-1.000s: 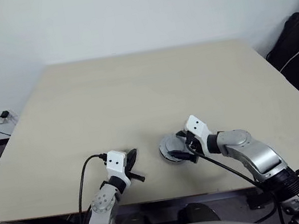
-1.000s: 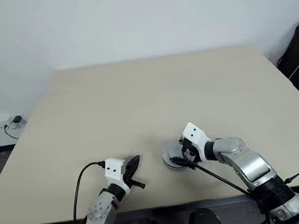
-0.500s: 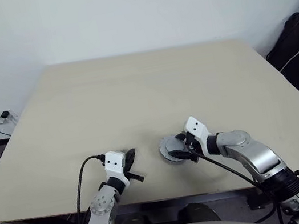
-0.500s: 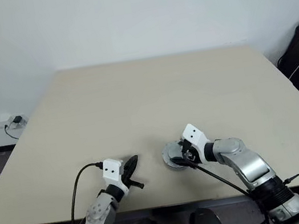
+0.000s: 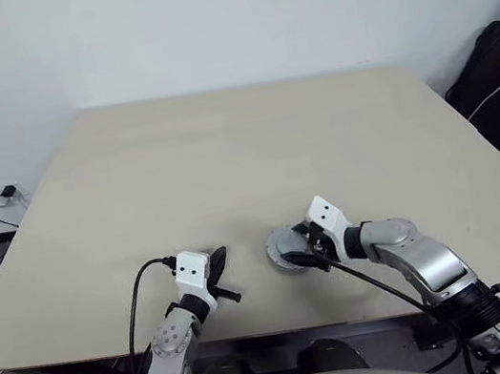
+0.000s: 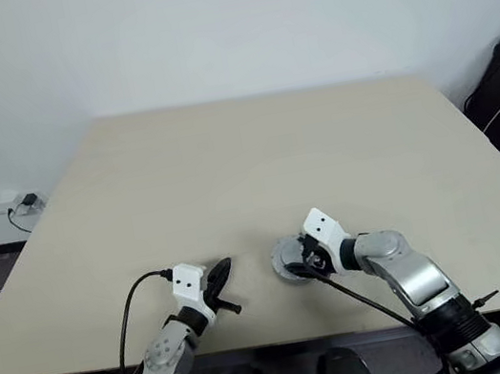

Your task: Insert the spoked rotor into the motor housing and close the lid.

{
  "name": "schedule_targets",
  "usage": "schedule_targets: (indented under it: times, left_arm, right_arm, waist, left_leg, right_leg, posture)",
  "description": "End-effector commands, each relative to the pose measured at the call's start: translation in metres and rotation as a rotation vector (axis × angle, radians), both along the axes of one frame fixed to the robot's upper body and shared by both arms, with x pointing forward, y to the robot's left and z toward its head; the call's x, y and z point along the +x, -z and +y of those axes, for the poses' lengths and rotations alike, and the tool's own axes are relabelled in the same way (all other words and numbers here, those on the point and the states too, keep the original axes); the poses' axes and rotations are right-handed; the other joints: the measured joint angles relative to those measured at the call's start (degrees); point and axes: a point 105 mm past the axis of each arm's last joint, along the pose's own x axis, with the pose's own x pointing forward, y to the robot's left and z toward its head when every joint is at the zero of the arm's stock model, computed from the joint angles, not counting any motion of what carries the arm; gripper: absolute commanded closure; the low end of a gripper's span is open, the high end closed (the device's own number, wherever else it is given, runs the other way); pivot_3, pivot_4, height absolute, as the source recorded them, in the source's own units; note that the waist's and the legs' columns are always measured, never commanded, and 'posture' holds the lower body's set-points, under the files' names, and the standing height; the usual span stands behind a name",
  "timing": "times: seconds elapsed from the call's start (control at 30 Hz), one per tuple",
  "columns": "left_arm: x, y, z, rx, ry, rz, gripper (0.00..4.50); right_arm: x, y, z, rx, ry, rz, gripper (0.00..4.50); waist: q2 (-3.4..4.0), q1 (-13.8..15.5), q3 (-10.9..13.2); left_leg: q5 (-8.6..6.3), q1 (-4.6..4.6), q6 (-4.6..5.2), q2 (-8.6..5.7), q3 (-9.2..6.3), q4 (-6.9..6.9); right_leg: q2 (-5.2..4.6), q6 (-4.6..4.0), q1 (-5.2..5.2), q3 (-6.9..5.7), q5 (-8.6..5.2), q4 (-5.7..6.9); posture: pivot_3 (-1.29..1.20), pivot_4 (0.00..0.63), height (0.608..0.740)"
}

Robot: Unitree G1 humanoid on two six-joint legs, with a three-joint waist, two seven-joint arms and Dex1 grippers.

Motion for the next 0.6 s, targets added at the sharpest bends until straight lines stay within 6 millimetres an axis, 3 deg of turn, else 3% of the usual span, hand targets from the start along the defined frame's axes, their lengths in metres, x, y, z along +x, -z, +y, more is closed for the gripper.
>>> schedule_targets:
  times: [0.03,0.6]
  left_arm:
    - [0.006,-0.015,-0.002,-0.015,0.008,-0.06,4.5]
    - [0.006,-0.016,-0.004,-0.014,0.026,-0.066,4.5]
  right_arm:
    - [0.007,-0.01,0.0,-0.025,0.002,-0.051,1.27]
    - [0.008,0.004,-0.005,-0.13,0.014,-0.01,1.27]
  waist:
    - [0.01,0.0,0.0]
    - [0.06,-0.1,-0.1]
  left_leg:
    - [0.0,0.0,0.0,0.0,0.0,0.0]
    - [0.02,0.05,-0.02,0.01,0.0,0.02]
  right_leg:
    - [0.0,0.0,0.0,0.0,0.01,0.0]
    - [-0.01,0.19,0.02,0.02,0.09,0.01]
  posture:
    - [0.0,0.0,0.74]
    - [0.0,0.0,0.74]
